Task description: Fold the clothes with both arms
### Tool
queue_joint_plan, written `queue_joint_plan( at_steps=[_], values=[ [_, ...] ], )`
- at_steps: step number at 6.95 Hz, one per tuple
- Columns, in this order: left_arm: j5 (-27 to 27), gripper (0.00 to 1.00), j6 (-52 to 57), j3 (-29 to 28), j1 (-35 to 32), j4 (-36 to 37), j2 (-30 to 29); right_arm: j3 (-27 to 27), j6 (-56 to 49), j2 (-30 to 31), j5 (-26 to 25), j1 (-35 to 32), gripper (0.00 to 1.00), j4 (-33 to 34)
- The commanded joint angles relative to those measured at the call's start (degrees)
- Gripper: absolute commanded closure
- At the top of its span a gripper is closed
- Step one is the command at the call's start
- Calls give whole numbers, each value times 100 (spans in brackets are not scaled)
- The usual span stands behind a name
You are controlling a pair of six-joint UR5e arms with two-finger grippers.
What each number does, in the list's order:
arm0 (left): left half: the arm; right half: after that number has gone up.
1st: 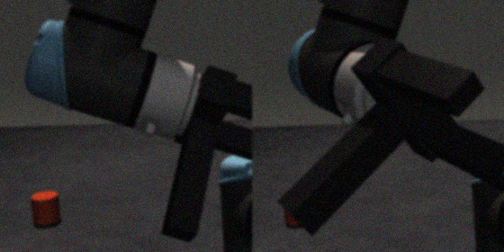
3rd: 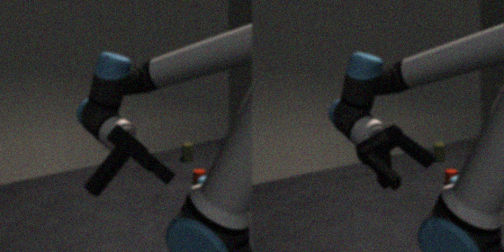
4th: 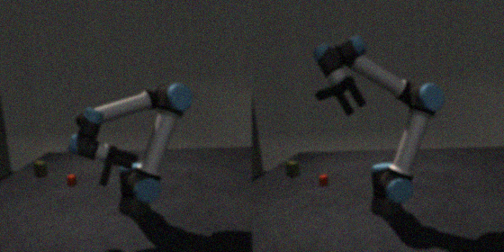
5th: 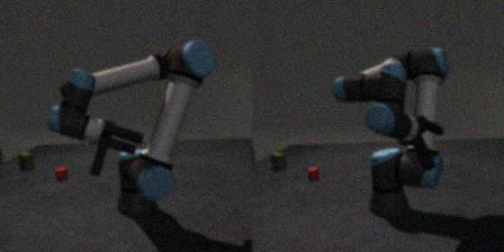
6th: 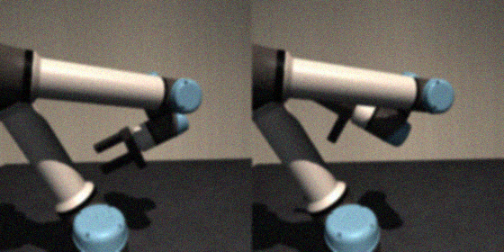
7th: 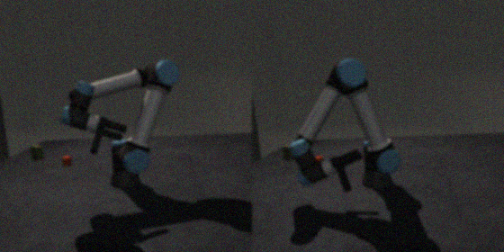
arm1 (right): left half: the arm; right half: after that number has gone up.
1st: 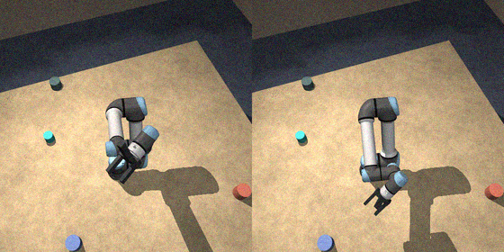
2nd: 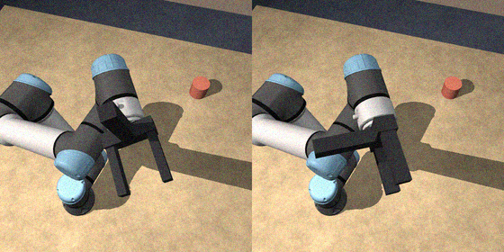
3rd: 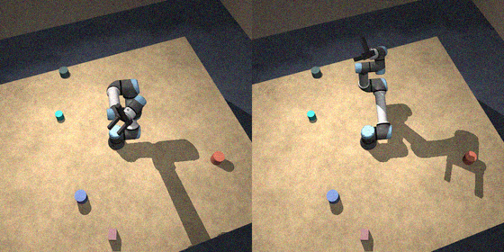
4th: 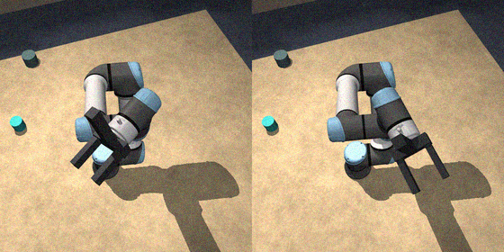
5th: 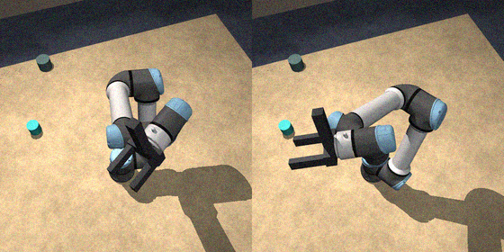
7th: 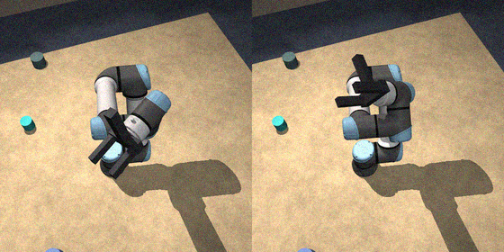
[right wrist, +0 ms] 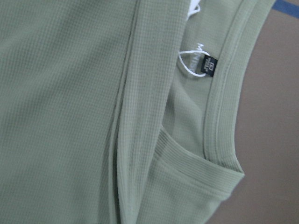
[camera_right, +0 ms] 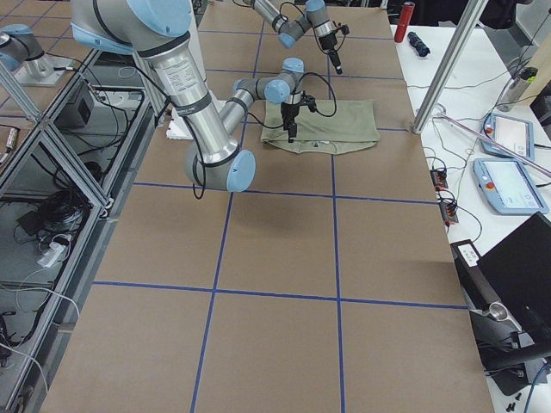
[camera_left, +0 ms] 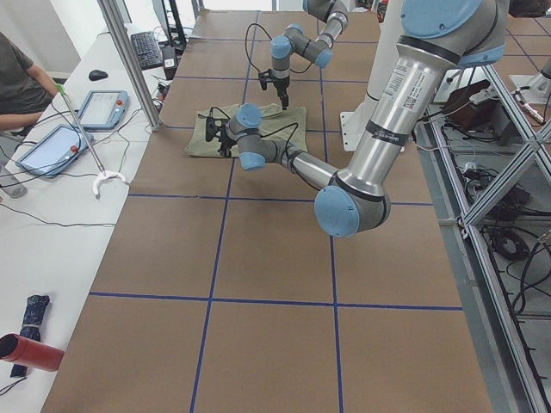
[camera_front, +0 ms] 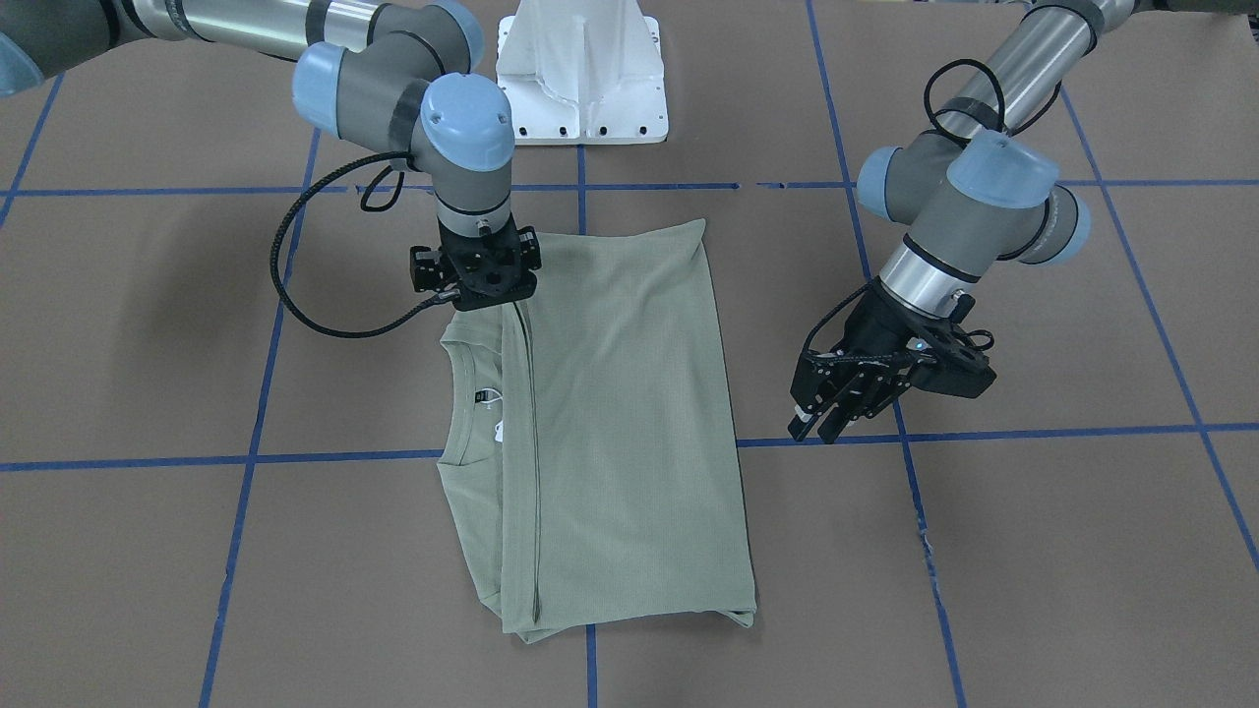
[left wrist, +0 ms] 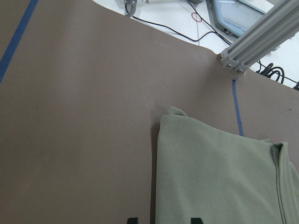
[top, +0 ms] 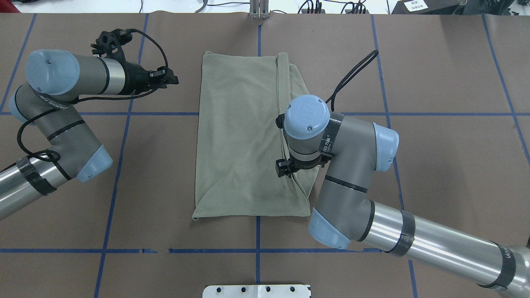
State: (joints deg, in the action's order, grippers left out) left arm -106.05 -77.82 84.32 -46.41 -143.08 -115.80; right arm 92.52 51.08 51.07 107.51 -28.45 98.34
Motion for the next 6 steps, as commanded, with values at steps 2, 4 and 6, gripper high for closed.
queue_joint_plan(
  at_steps=[2,4,6],
  values=[
    [-47,52,3,32,-9,-1,13,-481,16,-18,51,6,0,-350],
    [-47,52,3,67,-35,8,13,-106,-115,426,95,-194,0,-350],
    [-56,52,-5,172,-52,25,22,849,-1376,1750,95,-686,0,-342]
  ],
)
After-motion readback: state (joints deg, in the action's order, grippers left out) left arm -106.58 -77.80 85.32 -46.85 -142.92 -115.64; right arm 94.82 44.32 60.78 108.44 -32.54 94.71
